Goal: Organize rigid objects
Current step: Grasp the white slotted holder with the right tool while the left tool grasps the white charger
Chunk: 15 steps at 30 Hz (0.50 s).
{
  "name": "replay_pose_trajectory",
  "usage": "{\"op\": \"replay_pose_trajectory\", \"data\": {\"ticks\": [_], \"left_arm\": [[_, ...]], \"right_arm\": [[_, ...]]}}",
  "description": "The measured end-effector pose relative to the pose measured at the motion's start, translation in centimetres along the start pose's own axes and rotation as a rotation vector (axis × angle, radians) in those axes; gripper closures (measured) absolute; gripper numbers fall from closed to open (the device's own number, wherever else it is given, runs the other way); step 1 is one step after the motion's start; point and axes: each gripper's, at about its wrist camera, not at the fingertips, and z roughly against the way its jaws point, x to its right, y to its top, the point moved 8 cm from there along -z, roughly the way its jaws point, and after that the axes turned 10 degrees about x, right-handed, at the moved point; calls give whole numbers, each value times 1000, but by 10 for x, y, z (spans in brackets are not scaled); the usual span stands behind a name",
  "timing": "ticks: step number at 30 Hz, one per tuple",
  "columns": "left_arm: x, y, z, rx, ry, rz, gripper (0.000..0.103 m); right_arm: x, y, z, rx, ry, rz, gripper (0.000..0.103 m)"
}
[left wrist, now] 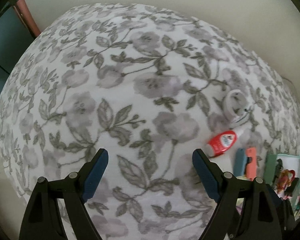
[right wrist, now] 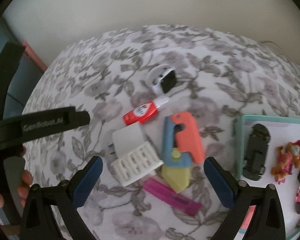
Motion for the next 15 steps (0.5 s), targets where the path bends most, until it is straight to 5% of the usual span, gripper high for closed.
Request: {"op": "replay_pose_trajectory", "data": {"ticks": [4, 13, 15], "left_arm": [[-8, -4, -7, -23, 5, 15, 17], [-1, -9, -19, -62, -43, 17, 17], [2, -9, -18, -62, -61, 18, 17]], "right_arm": [[-5, -4, -7, -7, 1, 17, 2], [-11, -6, -12, 1, 21, 45, 42], [-11, -6, -12, 0, 25, 43, 42]]}}
